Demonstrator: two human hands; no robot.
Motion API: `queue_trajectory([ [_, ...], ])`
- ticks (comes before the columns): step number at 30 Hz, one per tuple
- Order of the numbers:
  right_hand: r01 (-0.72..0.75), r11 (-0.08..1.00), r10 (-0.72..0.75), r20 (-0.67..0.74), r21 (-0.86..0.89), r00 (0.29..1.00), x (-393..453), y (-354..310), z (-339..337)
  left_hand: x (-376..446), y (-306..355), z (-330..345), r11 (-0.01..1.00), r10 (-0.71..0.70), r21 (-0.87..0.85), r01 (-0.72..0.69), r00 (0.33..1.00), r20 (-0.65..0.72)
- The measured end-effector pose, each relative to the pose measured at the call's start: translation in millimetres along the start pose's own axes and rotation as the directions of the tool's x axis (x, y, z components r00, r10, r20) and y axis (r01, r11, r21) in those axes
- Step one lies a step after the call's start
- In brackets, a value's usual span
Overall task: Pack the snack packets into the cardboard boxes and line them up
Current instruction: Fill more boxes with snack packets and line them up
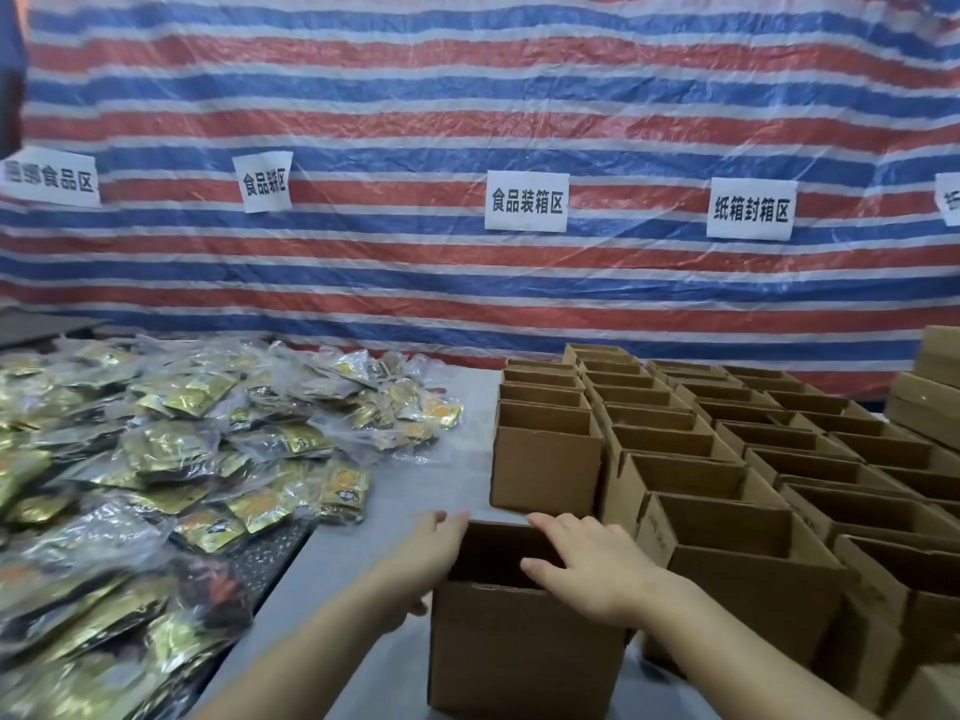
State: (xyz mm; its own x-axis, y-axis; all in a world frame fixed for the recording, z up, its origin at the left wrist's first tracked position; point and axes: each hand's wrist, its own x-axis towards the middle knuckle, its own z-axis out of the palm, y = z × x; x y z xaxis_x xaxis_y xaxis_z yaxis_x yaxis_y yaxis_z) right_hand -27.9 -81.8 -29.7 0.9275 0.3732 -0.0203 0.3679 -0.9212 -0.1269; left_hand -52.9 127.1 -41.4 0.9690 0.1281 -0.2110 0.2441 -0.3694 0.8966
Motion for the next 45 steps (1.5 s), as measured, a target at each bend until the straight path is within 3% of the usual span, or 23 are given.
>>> queue_trajectory([
  [3,0.001,1.000,-0.001,0.020,-0.002,1.000,-1,1,-1,31,-13,-40,0.999,0.032,0.012,-0.030,0.990,-0.137],
  [5,0.011,1.000,-0.011,0.043,-0.012,0.999,-1,1,-6,55,-32,-74,0.968,0.108,0.246,-0.042,0.960,-0.260],
  [8,0.019,1.000,-0.017,0.091,-0.014,0.996,1,-3,-21,89,-65,-119,0.824,0.153,0.565,0.047,0.941,-0.301],
  [11,0.016,0.999,-0.012,0.089,-0.045,0.996,6,-9,-30,120,-86,-145,0.703,0.174,0.704,0.100,0.936,-0.307],
  [16,-0.040,0.999,0.040,-0.012,0.005,0.999,21,-16,-26,170,-85,-139,0.673,0.223,0.735,0.083,0.925,-0.308],
  [20,-0.065,0.997,0.063,0.035,0.041,0.997,27,-15,-18,204,-80,-113,0.703,0.220,0.710,0.048,0.934,-0.281],
  [23,-0.059,0.998,0.059,0.049,0.002,0.997,27,-13,-12,224,-81,-101,0.596,0.186,0.798,0.095,0.950,-0.252],
  [26,-0.055,0.998,0.056,0.081,-0.024,0.995,27,-10,-9,235,-89,-96,0.554,0.071,0.815,0.172,0.965,-0.251],
  [28,-0.052,0.999,0.054,0.101,-0.015,0.993,28,-10,-9,234,-90,-92,0.489,0.091,0.854,0.179,0.963,-0.254],
  [30,-0.044,0.999,0.044,0.098,-0.003,0.994,28,-10,-8,228,-88,-87,0.493,0.128,0.856,0.156,0.960,-0.248],
  [33,-0.034,0.999,0.036,0.079,-0.019,0.996,28,-9,-4,214,-81,-81,0.548,0.080,0.831,0.100,0.982,-0.170],
  [38,-0.035,0.999,0.037,0.056,-0.032,0.998,28,-7,-2,182,-83,-79,0.444,0.017,0.892,0.087,0.994,-0.106],
  [40,-0.032,0.999,0.034,0.053,-0.030,0.998,29,-7,-2,175,-96,-72,0.450,-0.028,0.883,0.132,0.991,-0.134],
  [45,-0.018,0.999,0.020,0.080,-0.029,0.997,22,-8,-2,145,-125,-56,0.440,0.171,0.883,0.164,0.950,-0.262],
])
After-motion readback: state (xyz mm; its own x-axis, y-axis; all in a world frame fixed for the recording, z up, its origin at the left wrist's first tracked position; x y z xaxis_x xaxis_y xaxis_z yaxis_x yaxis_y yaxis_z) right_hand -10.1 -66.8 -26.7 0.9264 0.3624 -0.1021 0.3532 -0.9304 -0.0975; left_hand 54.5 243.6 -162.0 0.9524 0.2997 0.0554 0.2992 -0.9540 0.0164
